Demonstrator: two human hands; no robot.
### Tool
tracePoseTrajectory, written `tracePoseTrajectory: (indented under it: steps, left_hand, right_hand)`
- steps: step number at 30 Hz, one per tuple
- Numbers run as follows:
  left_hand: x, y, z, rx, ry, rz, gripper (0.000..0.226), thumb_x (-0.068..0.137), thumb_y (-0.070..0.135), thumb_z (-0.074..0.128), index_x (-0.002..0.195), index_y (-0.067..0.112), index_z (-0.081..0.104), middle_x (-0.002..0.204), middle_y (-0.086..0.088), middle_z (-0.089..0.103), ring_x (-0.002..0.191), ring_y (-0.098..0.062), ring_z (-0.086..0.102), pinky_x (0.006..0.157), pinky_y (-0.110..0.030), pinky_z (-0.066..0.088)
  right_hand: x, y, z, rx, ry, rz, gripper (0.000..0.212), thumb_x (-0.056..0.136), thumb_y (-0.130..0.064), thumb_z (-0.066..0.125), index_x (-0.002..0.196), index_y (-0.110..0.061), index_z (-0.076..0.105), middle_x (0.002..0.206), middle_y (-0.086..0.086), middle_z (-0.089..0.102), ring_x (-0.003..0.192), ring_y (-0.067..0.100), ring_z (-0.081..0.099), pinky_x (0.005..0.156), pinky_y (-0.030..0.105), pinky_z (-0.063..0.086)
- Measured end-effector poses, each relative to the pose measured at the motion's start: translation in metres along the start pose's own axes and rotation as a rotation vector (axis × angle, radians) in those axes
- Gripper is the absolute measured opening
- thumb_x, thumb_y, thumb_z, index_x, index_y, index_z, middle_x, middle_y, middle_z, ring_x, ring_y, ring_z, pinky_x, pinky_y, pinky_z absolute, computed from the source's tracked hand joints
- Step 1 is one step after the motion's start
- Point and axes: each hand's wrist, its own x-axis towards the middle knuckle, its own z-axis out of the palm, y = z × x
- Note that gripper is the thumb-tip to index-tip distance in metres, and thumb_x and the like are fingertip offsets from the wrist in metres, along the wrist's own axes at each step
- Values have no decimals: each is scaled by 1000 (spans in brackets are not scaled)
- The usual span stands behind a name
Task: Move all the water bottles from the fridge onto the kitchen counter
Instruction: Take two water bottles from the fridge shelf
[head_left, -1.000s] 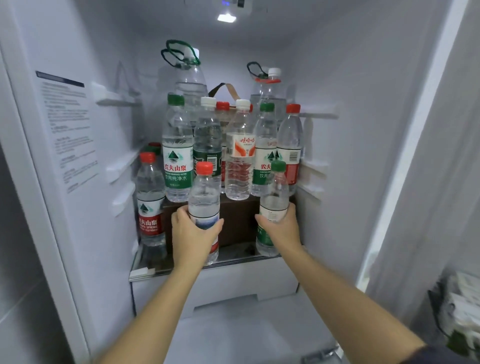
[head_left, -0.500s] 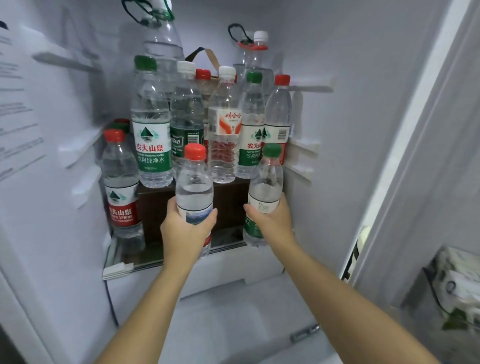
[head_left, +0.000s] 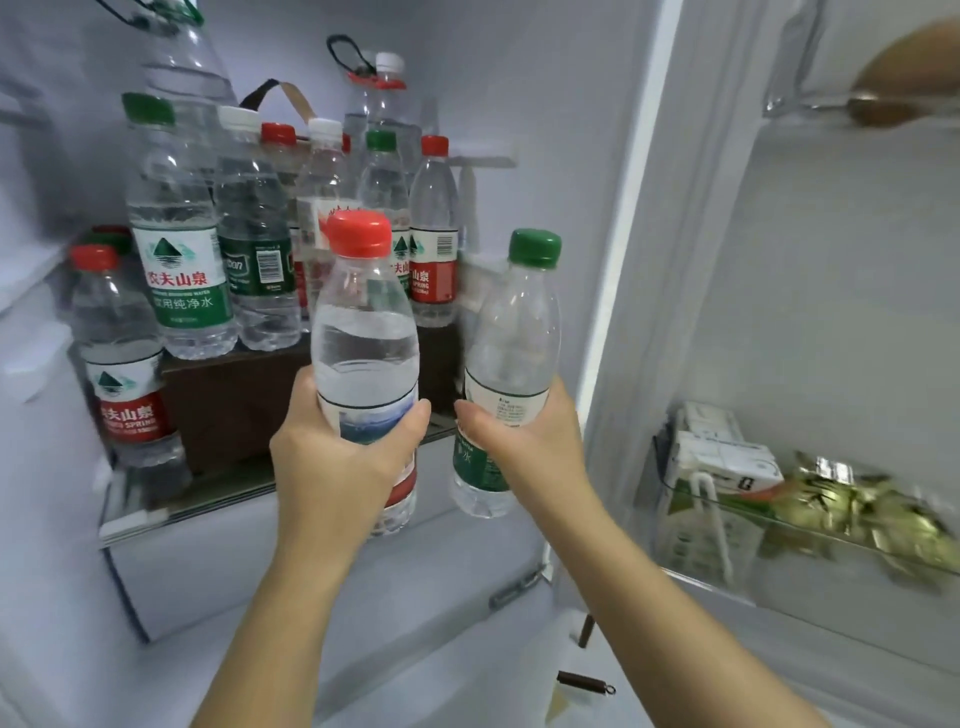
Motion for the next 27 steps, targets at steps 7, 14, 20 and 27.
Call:
tracePoseTrajectory:
  steps: [7, 14, 20, 27]
  left_hand:
    - [-54, 58, 14, -95, -106, -13, 56, 64, 26, 90, 106, 36, 54, 90, 30, 62, 86, 15, 60, 69, -3, 45]
    - [-139, 134, 51, -226, -274, -52, 53, 64, 31, 85, 103, 46, 52, 93, 35, 62, 91, 14, 60, 70, -7, 46]
    - [-229, 200, 98, -347, -449, -69, 51, 70, 19, 84, 103, 42, 53, 88, 34, 64, 84, 17, 60, 65, 0, 44]
    - [-314, 266, 170, -459, -659, -68, 56, 63, 36, 86, 110, 31, 57, 101, 14, 67, 92, -1, 65, 72, -16, 52]
  right_hand:
    - [-61, -39, -84, -15, 4, -43, 45, 69, -15, 83, 108, -19, 60, 87, -7, 72, 82, 3, 70, 66, 16, 53]
    - [-142, -70, -196, -34, 89, -65, 54, 62, -22, 80, 111, -18, 58, 94, -4, 73, 87, 8, 71, 67, 16, 53]
    - [-221, -85, -302, -135, 283, -5, 51, 67, -22, 85, 110, -26, 58, 94, -10, 71, 88, 3, 69, 69, 15, 52]
    - [-287, -97, -411, -249, 532, 79, 47, 74, -17, 82, 108, -32, 54, 94, -15, 67, 81, -5, 65, 60, 8, 47]
